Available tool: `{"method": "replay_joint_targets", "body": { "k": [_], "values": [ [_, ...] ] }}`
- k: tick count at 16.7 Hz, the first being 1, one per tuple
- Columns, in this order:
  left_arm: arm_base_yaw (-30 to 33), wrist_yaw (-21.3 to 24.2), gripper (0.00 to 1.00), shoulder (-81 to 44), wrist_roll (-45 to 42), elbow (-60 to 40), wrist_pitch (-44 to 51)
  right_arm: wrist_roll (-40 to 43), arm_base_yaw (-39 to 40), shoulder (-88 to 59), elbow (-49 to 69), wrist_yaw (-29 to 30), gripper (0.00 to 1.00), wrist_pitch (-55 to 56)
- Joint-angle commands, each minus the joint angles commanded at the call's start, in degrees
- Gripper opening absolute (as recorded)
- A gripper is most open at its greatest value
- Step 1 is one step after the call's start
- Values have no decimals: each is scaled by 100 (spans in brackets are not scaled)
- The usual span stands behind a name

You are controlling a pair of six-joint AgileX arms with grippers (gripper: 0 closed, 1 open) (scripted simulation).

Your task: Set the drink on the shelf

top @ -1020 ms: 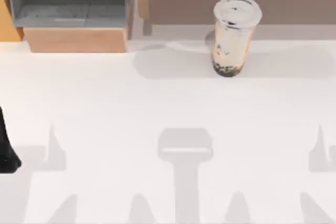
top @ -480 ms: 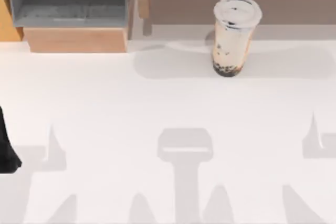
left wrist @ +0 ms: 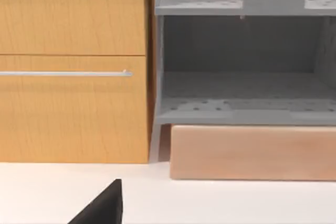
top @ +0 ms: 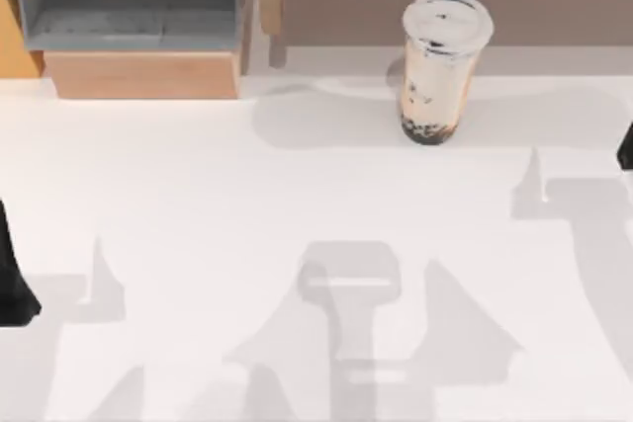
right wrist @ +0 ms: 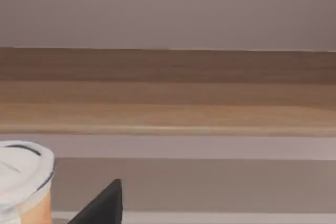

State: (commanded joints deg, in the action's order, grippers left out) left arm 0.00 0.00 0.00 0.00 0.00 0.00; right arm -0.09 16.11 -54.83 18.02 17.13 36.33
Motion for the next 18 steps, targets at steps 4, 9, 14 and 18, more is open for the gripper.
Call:
{"method": "replay_joint_targets", "body": {
  "k": [4, 9, 14, 18],
  "values": [
    [0, 0, 100, 0, 0, 0, 0, -5, 675, -2273, 753, 715, 100, 1519],
    [0, 0, 100, 0, 0, 0, 0, -2, 1447, -4889, 1626, 1539, 100, 3276],
    [0, 0, 100, 0, 0, 0, 0, -3, 2009, -6790, 2258, 2137, 100, 4547],
    [0, 0, 100, 0, 0, 0, 0, -6, 2207, -7461, 2476, 2347, 100, 4988]
  ]
}}
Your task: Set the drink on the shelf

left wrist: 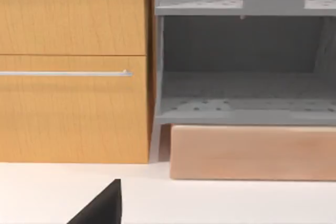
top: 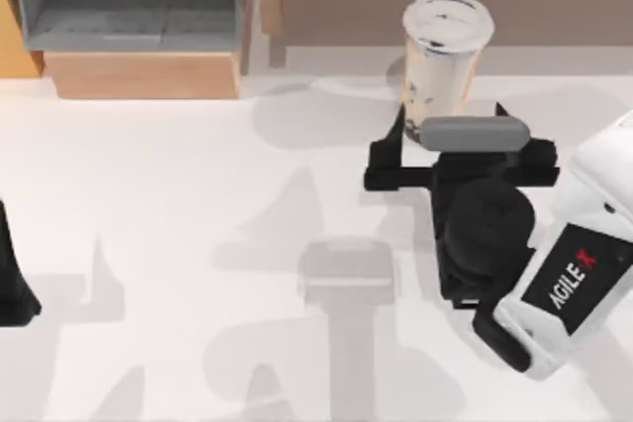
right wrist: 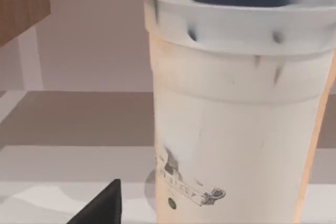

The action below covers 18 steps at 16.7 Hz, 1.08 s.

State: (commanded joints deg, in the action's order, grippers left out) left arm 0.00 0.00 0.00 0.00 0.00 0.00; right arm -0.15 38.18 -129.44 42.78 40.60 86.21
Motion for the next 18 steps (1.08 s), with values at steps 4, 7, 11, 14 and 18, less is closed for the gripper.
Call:
{"method": "replay_joint_targets", "body": {
  "k": [4, 7, 11, 14, 18],
  "values": [
    [0, 0, 100, 0, 0, 0, 0, 0, 6, -20, 7, 6, 100, 13],
    [0, 0, 100, 0, 0, 0, 0, 0, -54, -40, 79, -49, 100, -52],
    [0, 0, 100, 0, 0, 0, 0, 6, -331, -291, 761, -328, 100, -462],
    [0, 0, 100, 0, 0, 0, 0, 11, -595, -506, 1379, -589, 100, -856],
    [0, 0, 100, 0, 0, 0, 0, 14, -737, -615, 1699, -729, 100, -1068]
  ]
}}
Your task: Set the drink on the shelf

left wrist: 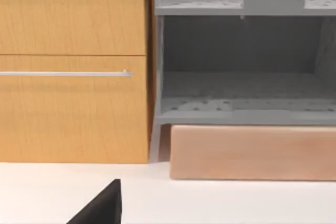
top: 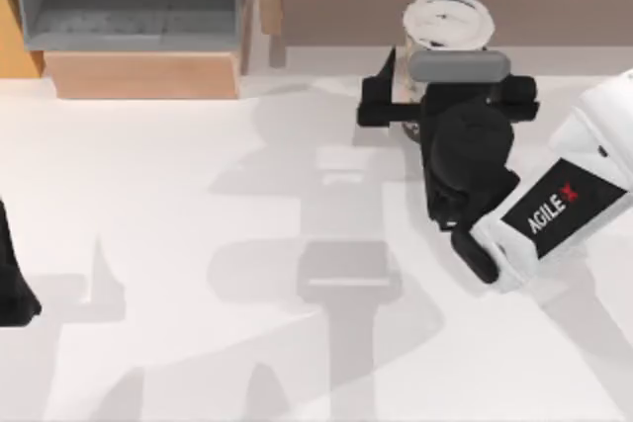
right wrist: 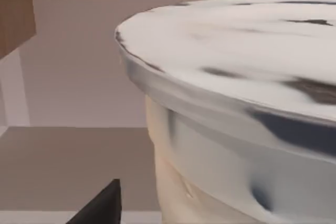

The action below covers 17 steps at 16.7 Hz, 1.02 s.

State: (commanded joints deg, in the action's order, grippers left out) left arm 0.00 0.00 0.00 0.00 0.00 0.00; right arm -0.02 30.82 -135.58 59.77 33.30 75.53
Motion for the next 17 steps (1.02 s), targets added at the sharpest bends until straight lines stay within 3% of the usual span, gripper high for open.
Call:
{"method": "replay_joint_targets", "body": {
  "k": [2, 15, 17],
  "values": [
    [0, 0, 100, 0, 0, 0, 0, 0, 0, 0, 0, 0, 100, 0],
    [0, 0, 100, 0, 0, 0, 0, 0, 0, 0, 0, 0, 2, 0],
    [0, 0, 100, 0, 0, 0, 0, 0, 0, 0, 0, 0, 0, 0]
  ]
}}
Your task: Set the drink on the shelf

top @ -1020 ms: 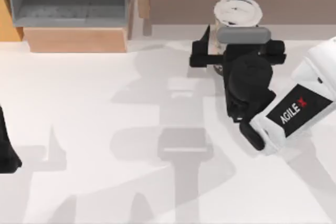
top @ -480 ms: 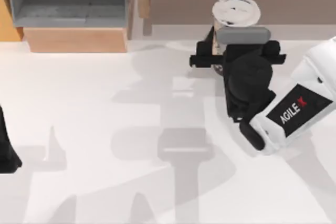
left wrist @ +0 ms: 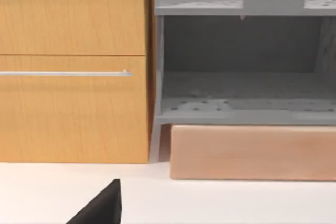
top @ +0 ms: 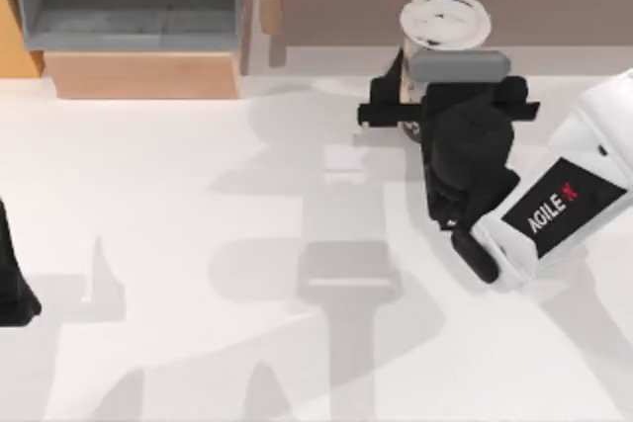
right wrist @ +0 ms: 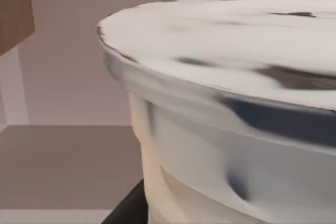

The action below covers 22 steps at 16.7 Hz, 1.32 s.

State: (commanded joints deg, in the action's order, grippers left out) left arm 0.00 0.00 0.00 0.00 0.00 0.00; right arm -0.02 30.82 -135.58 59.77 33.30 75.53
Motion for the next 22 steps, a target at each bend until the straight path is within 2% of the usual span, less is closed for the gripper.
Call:
{"method": "replay_joint_targets", "body": {
  "k": [17, 22],
  "values": [
    [0, 0, 100, 0, 0, 0, 0, -19, 15, 243, -1, -20, 0, -131],
    [0, 0, 100, 0, 0, 0, 0, -16, -180, 805, -275, -421, 0, -197]
  ]
}}
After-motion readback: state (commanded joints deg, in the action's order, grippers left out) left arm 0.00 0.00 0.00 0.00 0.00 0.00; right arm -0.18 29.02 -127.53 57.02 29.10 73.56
